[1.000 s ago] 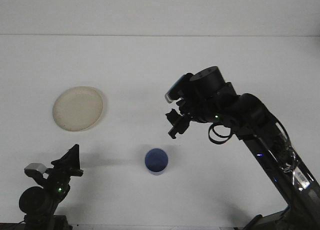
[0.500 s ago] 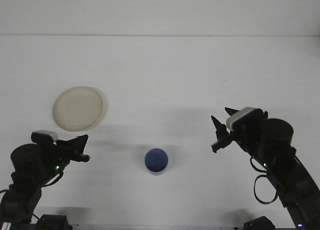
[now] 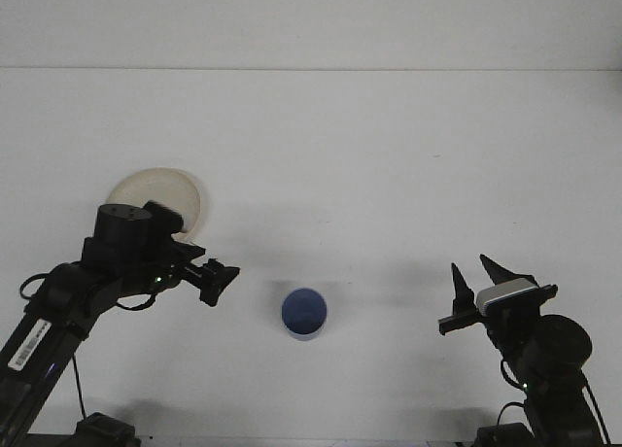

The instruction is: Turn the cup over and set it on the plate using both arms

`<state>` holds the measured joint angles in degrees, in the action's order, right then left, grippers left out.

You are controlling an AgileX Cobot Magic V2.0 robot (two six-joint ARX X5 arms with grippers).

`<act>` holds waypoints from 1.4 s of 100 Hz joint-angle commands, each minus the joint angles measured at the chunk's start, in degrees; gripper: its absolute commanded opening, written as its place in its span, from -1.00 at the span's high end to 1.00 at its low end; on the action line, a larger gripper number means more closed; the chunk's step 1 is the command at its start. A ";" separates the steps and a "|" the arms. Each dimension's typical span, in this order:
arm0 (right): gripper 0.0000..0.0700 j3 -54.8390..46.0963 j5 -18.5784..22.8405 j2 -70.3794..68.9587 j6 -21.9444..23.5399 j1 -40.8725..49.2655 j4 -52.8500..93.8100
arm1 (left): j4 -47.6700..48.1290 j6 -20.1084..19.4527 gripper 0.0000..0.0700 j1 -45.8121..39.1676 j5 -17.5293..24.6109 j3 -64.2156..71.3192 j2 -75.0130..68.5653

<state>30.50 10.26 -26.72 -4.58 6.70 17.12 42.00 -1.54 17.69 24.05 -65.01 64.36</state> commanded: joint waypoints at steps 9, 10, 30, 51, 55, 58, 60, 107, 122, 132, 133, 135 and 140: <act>0.04 0.22 -0.09 0.04 0.72 0.07 -0.79 | 2.21 -1.42 -0.67 4.55 0.46 -4.55 5.49; 0.04 0.22 -0.09 0.02 0.72 0.07 -0.79 | 2.36 -1.42 -0.67 4.92 0.46 -4.79 5.88; 0.04 0.22 0.17 0.04 0.72 0.07 -0.79 | 3.32 -1.44 -0.67 12.41 0.44 -7.76 13.27; 0.04 0.22 0.17 0.04 0.74 0.09 -0.81 | 2.29 -1.14 -0.67 18.47 -0.98 -7.91 20.28; 0.04 0.22 0.17 0.04 0.74 0.09 -0.81 | 1.81 -0.85 -0.67 19.39 -2.03 -7.91 21.46; 0.04 0.22 0.17 0.04 0.74 0.09 -0.81 | 1.53 -0.77 -0.67 19.98 -2.71 -7.91 22.25; 0.04 0.22 0.20 0.04 0.74 0.09 -0.81 | 1.36 -0.79 -0.67 20.31 -3.10 -7.91 22.73; 0.04 0.22 0.22 0.04 0.76 0.09 -0.83 | -1.99 -0.63 0.23 24.00 -9.44 -7.91 31.91; 0.04 0.22 0.20 0.04 0.76 0.09 -0.85 | -2.03 -0.81 0.96 24.06 -9.46 -7.93 31.95; 0.04 0.22 0.20 0.04 0.74 0.09 -0.83 | -1.01 -0.52 0.96 23.89 -9.68 -8.92 31.93; 0.04 0.22 0.20 0.04 0.74 0.09 -0.83 | -0.85 -0.48 0.96 23.87 -9.73 -9.11 31.93; 0.04 0.22 0.20 0.04 0.74 0.09 -0.83 | -0.46 -0.42 0.96 23.82 -9.77 -9.60 31.93; 0.04 0.22 0.20 0.04 0.74 0.09 -0.83 | 0.57 -0.44 0.96 23.61 -10.19 -11.06 31.89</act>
<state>30.50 10.39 -26.65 -4.47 6.70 17.08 42.09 -2.04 41.21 14.59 -73.06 95.31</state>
